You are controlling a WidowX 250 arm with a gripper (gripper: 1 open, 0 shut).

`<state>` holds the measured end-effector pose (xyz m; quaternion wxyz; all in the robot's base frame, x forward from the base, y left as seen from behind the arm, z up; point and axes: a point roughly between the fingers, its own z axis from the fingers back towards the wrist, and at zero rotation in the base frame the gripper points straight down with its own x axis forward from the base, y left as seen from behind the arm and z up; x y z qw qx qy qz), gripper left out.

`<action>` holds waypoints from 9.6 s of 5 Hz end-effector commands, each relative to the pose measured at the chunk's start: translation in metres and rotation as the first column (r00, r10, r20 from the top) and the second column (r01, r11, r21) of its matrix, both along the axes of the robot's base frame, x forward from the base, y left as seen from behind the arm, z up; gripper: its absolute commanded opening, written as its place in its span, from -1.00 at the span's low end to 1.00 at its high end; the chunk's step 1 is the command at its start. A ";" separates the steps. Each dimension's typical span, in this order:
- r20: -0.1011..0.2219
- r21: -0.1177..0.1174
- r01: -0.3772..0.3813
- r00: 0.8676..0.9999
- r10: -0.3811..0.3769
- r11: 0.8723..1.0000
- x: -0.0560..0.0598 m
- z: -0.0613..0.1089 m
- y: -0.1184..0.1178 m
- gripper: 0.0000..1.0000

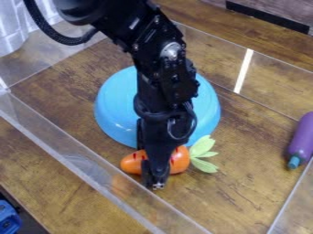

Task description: Put the carrot on the blue tray

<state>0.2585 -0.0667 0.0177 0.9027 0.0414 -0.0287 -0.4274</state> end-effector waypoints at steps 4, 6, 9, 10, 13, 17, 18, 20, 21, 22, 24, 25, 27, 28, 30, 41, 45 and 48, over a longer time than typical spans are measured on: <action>0.071 -0.017 -0.009 0.997 0.011 1.000 0.009 0.018 0.003 -1.00; 0.082 -0.013 -0.013 0.997 0.014 1.000 0.012 0.020 0.006 -1.00; 0.098 -0.006 -0.018 0.995 0.019 1.000 0.017 0.022 0.009 -1.00; 0.103 -0.004 -0.020 0.994 0.020 1.000 0.018 0.023 0.010 -1.00; 0.117 0.000 -0.025 0.993 0.025 1.000 0.023 0.022 0.012 -1.00; 0.110 -0.001 -0.012 0.994 0.012 1.000 0.030 0.011 0.011 -1.00; 0.110 -0.001 -0.011 0.994 0.011 1.000 0.031 0.010 0.010 -1.00; 0.113 -0.005 -0.008 0.994 0.008 1.000 0.032 0.009 0.009 -1.00; 0.116 -0.007 -0.005 0.993 0.006 1.000 0.033 0.008 0.009 -1.00; 0.111 0.000 -0.009 0.994 0.009 1.000 0.034 0.010 0.009 -1.00; 0.100 0.012 -0.015 0.995 0.014 1.000 0.036 0.014 0.010 -1.00; 0.095 0.016 -0.018 0.995 0.017 1.000 0.037 0.015 0.009 -1.00; 0.089 0.019 -0.018 0.996 0.016 1.000 0.039 0.016 0.009 -1.00; 0.089 0.016 -0.017 0.996 0.015 1.000 0.039 0.017 0.008 -1.00; 0.090 0.005 -0.015 0.996 0.015 1.000 0.040 0.018 0.006 -1.00; 0.077 -0.049 -0.026 0.997 0.030 0.998 0.044 0.011 0.002 -1.00; 0.057 -0.020 -0.037 0.998 0.038 0.999 0.047 0.021 0.009 -1.00; 0.047 -0.028 -0.042 0.998 0.043 0.999 0.046 0.014 0.010 -1.00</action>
